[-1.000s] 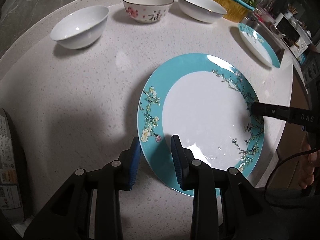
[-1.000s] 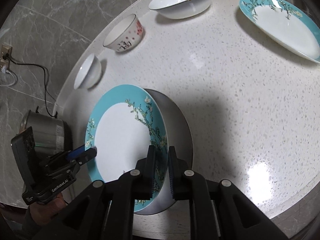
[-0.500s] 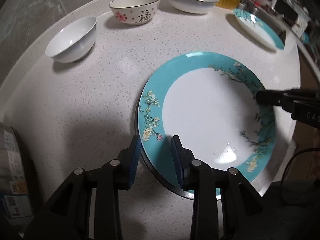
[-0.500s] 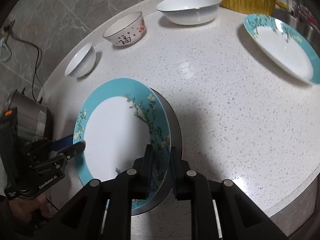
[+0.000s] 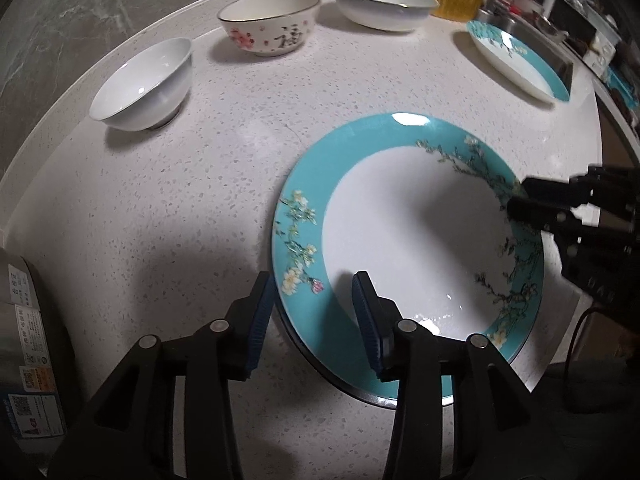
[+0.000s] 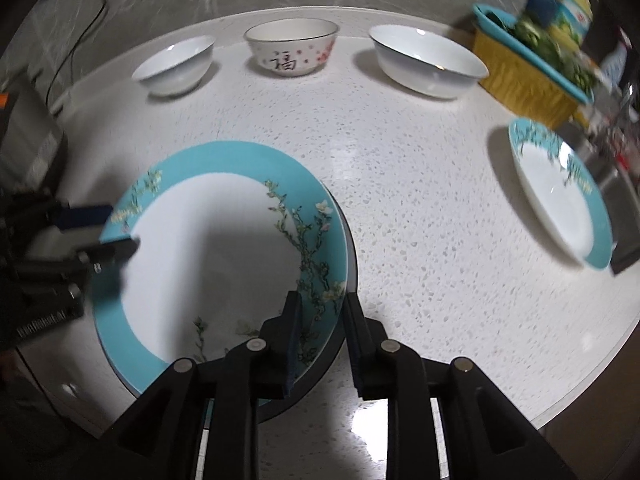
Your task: Organize plates and bowls
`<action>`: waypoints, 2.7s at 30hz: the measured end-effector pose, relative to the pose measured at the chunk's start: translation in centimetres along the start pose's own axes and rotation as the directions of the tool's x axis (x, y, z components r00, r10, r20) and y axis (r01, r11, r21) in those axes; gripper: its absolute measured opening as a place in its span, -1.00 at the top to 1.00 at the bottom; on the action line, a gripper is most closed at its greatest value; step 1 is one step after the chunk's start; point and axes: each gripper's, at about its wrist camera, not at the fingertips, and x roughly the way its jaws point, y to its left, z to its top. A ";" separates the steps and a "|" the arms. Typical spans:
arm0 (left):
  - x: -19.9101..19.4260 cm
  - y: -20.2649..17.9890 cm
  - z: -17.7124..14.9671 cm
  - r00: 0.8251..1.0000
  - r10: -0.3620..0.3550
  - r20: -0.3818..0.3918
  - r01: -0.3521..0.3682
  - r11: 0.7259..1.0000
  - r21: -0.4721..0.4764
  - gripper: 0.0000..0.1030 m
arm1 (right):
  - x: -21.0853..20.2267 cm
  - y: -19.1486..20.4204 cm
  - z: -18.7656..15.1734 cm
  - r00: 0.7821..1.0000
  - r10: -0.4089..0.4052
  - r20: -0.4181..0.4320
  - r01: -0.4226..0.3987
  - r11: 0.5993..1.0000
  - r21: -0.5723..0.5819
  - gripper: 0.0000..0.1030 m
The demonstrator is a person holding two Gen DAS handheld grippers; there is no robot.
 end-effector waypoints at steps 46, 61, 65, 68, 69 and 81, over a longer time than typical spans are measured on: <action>12.3 -21.0 28.5 0.942 -0.314 -0.118 0.292 0.941 -0.174 -0.45 | 5.7 -44.7 3.1 0.861 0.497 0.107 -0.468 0.692 0.549 0.24; 13.9 -23.8 30.4 0.948 -0.288 -0.136 0.274 0.955 -0.114 0.68 | 6.5 -43.8 3.9 0.871 0.490 0.044 -0.437 0.730 0.525 0.82; 13.7 -23.3 30.1 0.947 -0.290 -0.137 0.274 0.954 -0.123 0.68 | 6.4 -43.6 4.0 0.877 0.480 0.028 -0.417 0.731 0.540 0.81; 13.3 -22.4 29.6 0.946 -0.295 -0.132 0.276 0.951 -0.141 0.68 | 6.4 -43.5 4.1 0.882 0.471 0.017 -0.400 0.729 0.555 0.80; 13.2 -22.3 29.5 0.947 -0.294 -0.132 0.275 0.950 -0.146 0.68 | 6.4 -43.4 4.1 0.882 0.471 0.012 -0.395 0.725 0.564 0.80; 9.8 -19.5 28.5 0.949 -0.302 -0.089 0.280 0.938 -0.205 0.68 | 4.5 -41.6 5.1 0.884 0.467 0.005 -0.383 0.719 0.580 0.78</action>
